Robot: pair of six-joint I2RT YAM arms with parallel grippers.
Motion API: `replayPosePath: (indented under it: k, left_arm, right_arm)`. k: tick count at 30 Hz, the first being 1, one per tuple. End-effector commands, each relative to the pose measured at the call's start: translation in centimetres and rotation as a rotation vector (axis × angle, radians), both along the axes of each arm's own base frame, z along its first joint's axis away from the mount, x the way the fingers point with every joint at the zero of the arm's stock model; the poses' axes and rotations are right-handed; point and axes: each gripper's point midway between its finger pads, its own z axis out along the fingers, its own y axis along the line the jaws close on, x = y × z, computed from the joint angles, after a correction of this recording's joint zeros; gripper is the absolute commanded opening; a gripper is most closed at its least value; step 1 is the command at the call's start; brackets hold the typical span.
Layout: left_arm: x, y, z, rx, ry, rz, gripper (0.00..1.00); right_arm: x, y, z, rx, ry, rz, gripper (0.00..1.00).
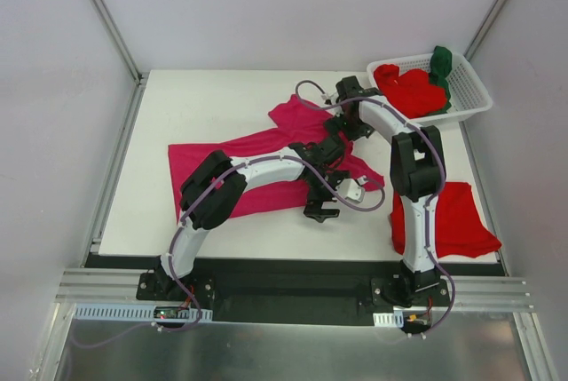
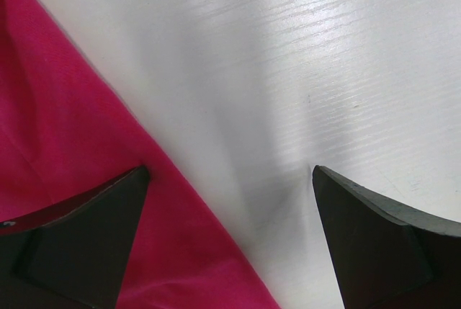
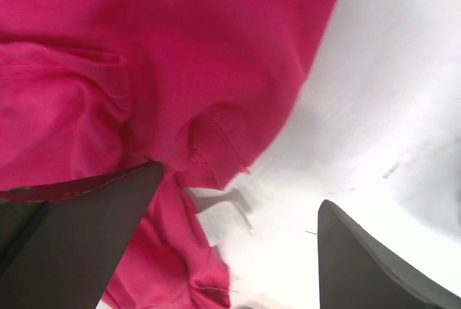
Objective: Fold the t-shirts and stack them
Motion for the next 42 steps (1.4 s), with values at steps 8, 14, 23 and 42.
replayPosePath:
  k: [8, 14, 23, 42]
  left_arm:
    - [-0.7, 1.0, 0.9, 0.005, 0.031, 0.01, 0.99]
    - [5.2, 0.4, 4.5, -0.04, 0.126, 0.338, 0.99]
    - [18.7, 11.6, 13.0, -0.048, -0.206, 0.794, 0.99]
    - [9.5, 31.3, -1.0, 0.45, -0.036, 1.015, 0.99]
  right_arm:
    - [-0.6, -3.1, 1.6, -0.156, -0.012, 0.017, 0.96]
    - [-0.3, -2.2, 4.4, -0.069, -0.062, -0.005, 0.96]
    - [1.5, 3.0, 9.2, 0.159, -0.128, 0.058, 0.96]
    - [-13.1, 2.6, 4.4, 0.246, 0.274, 0.397, 0.96]
